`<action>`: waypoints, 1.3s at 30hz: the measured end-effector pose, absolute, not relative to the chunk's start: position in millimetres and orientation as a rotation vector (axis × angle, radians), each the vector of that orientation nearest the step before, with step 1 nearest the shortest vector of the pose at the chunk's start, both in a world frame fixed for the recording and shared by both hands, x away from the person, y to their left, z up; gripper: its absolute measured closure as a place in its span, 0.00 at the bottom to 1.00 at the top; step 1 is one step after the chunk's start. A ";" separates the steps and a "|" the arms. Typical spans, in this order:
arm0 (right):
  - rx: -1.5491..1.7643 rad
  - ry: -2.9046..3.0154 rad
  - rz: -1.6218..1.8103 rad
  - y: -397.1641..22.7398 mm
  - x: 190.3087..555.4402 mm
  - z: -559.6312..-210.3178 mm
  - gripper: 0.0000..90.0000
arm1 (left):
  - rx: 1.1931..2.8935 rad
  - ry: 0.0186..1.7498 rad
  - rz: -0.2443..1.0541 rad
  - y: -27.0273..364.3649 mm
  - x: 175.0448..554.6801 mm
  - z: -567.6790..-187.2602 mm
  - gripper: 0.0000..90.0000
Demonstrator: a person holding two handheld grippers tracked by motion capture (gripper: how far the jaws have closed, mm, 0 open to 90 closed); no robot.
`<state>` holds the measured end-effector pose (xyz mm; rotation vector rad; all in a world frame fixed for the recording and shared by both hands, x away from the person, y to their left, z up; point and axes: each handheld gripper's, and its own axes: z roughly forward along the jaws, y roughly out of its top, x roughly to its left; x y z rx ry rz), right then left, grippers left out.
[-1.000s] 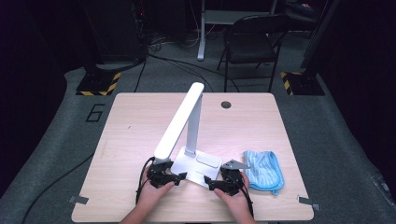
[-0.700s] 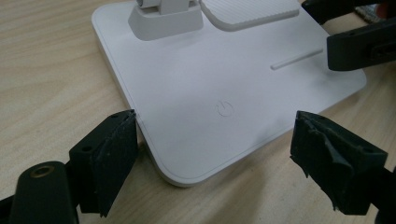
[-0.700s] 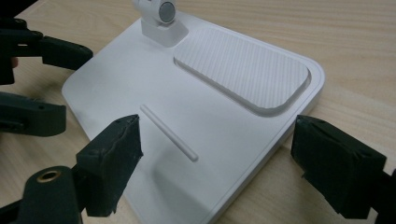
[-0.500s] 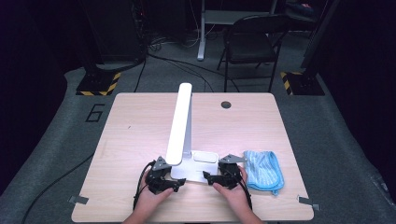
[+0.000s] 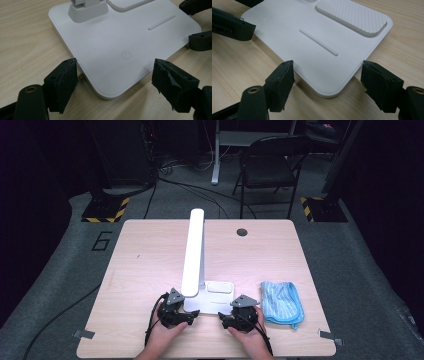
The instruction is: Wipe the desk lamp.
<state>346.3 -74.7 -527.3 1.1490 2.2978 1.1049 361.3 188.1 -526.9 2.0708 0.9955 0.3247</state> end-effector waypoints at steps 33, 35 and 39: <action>1.161 2.283 1.194 -85.1 356.2 -513.3 0.34 | 2.010 1.038 0.311 197.8 363.5 -517.2 0.26; 1.151 2.306 1.205 -87.7 353.9 -508.6 0.34 | 1.991 1.042 0.316 202.1 363.1 -512.8 0.26; 1.109 2.328 1.197 -96.0 348.1 -502.2 0.34 | 1.942 1.064 0.316 212.0 362.7 -502.8 0.26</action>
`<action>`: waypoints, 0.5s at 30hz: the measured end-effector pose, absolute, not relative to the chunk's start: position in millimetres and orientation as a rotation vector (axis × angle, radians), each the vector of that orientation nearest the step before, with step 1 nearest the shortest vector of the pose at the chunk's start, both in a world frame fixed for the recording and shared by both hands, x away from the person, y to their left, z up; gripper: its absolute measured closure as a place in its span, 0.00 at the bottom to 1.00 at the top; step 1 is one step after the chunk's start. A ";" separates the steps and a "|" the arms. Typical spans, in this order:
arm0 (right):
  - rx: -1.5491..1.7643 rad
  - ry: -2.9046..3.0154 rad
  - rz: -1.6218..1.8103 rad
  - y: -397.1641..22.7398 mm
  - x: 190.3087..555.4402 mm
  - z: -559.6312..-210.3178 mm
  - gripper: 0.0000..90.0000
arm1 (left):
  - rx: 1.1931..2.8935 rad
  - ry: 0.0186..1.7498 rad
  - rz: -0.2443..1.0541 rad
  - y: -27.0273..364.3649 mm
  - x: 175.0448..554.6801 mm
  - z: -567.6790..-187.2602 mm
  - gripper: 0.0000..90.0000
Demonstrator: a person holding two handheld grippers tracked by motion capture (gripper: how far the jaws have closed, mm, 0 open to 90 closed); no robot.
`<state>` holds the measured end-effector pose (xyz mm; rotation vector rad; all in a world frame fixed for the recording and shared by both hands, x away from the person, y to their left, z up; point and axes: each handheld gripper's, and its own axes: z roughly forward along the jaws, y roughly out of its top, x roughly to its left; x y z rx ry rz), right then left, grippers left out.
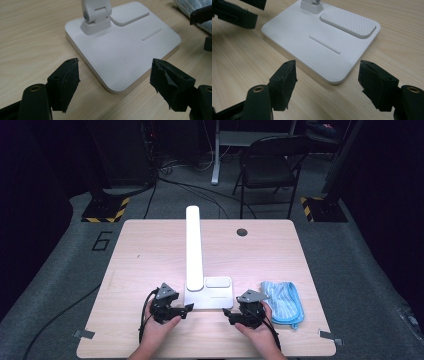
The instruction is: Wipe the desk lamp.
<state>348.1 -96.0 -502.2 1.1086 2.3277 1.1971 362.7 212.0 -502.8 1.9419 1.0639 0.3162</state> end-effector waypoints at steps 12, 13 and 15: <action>1.201 2.285 1.246 -132.9 342.2 -499.1 0.34 | 1.910 1.111 0.311 240.4 355.4 -496.7 0.27; 1.205 2.283 1.251 -135.0 341.8 -499.4 0.35 | 1.902 1.112 0.324 241.6 354.3 -497.5 0.27; 1.215 2.267 1.275 -138.3 341.6 -500.3 0.35 | 1.924 1.097 0.317 245.9 353.1 -497.3 0.28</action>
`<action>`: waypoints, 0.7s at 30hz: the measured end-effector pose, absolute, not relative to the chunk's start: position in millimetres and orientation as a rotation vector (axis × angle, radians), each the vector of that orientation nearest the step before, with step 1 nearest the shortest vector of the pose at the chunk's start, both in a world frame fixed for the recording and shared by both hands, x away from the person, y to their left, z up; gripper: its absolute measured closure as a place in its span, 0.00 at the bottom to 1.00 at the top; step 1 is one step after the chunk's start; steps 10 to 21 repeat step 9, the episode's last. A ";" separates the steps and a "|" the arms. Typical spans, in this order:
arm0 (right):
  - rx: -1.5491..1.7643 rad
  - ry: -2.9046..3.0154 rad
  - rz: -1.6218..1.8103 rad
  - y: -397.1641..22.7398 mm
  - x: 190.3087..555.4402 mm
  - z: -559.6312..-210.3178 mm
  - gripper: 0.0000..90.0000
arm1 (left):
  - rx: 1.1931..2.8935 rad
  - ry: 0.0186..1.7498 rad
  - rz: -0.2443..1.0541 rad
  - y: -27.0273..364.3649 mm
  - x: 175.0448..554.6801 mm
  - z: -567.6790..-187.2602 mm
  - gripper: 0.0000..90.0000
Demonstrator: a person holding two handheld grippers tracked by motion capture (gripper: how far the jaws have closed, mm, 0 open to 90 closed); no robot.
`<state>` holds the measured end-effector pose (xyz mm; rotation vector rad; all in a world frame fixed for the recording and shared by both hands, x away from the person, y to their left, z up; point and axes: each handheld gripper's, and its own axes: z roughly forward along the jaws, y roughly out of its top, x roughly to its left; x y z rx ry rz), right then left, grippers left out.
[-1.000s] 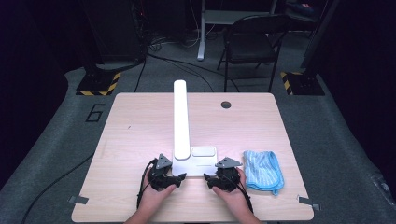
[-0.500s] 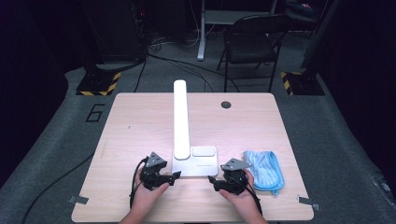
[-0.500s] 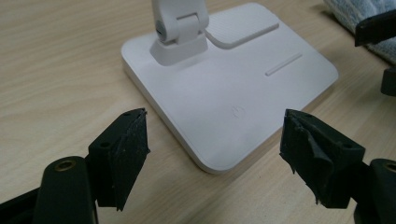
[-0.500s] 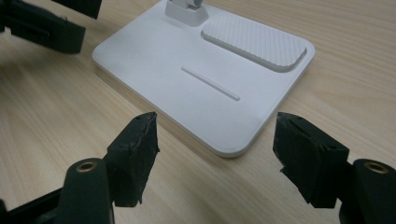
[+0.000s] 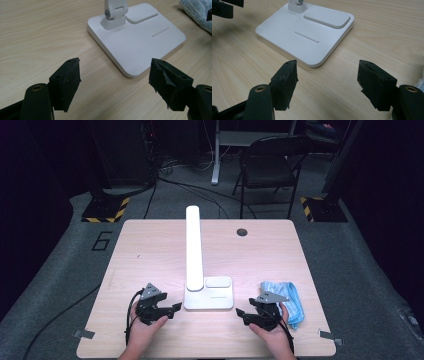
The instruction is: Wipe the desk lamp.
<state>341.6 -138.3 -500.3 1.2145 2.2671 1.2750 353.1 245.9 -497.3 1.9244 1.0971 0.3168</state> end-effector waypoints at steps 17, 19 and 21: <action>1.182 2.232 1.328 -141.1 339.3 -506.4 0.36 | 1.897 1.125 0.328 250.9 355.5 -500.4 0.28; 1.182 2.232 1.328 -141.1 339.3 -506.4 0.36 | 1.897 1.125 0.328 250.9 355.5 -500.4 0.28; 1.182 2.232 1.328 -141.1 339.3 -506.4 0.36 | 1.897 1.125 0.328 250.9 355.5 -500.4 0.28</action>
